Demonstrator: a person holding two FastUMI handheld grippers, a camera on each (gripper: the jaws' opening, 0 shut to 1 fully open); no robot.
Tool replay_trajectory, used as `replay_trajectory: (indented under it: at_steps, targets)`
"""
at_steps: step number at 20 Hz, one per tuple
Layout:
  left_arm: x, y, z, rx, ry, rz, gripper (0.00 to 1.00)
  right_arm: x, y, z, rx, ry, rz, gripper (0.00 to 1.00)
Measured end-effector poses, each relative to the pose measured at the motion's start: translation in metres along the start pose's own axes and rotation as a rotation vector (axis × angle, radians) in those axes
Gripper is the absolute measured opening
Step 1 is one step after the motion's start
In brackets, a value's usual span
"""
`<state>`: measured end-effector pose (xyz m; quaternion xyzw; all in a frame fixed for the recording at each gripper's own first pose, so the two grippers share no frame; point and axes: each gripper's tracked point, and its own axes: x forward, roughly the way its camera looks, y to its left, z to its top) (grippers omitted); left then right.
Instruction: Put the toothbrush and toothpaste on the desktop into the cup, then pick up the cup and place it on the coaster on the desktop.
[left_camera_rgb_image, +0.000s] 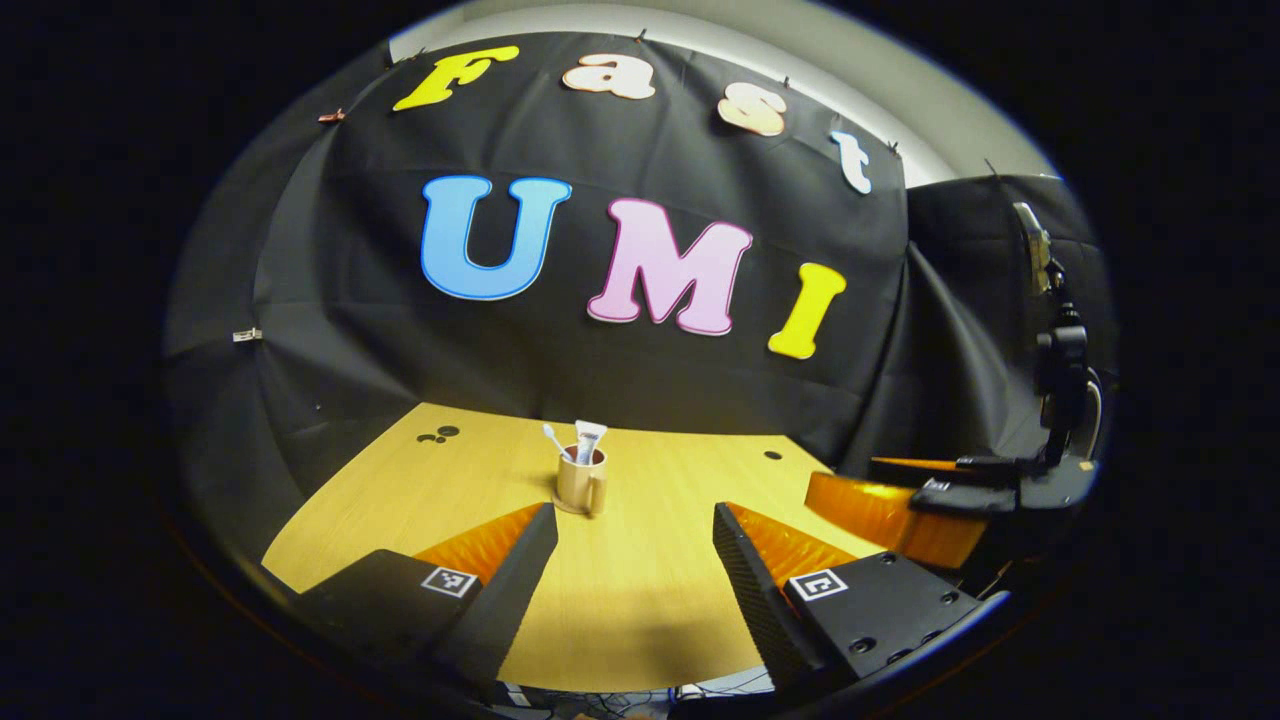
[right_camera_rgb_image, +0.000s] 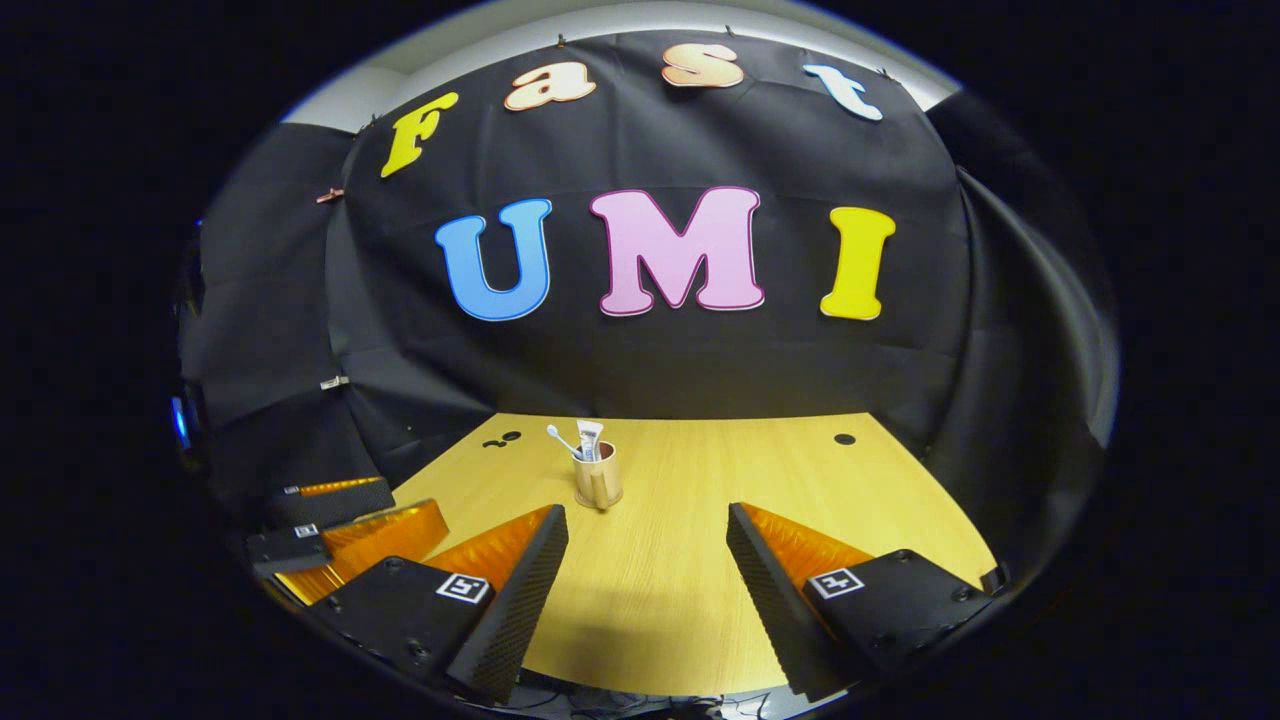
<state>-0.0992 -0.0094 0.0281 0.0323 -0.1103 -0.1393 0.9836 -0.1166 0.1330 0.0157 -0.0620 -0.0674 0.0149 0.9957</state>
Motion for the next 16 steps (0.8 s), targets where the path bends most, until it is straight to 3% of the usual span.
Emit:
replay_trajectory:
  at_steps: [6, 16]
  targets:
    - [-0.018, 0.0, 0.003, 0.008, -0.026, 0.008, 0.98, -0.025, -0.005, -0.021, 0.053, -0.008, -0.041, 0.98]
    - [-0.029, 0.002, -0.008, 0.015, 0.007, 0.038, 0.98, -0.03, 0.013, -0.044, 0.042, 0.04, 0.023, 0.98]
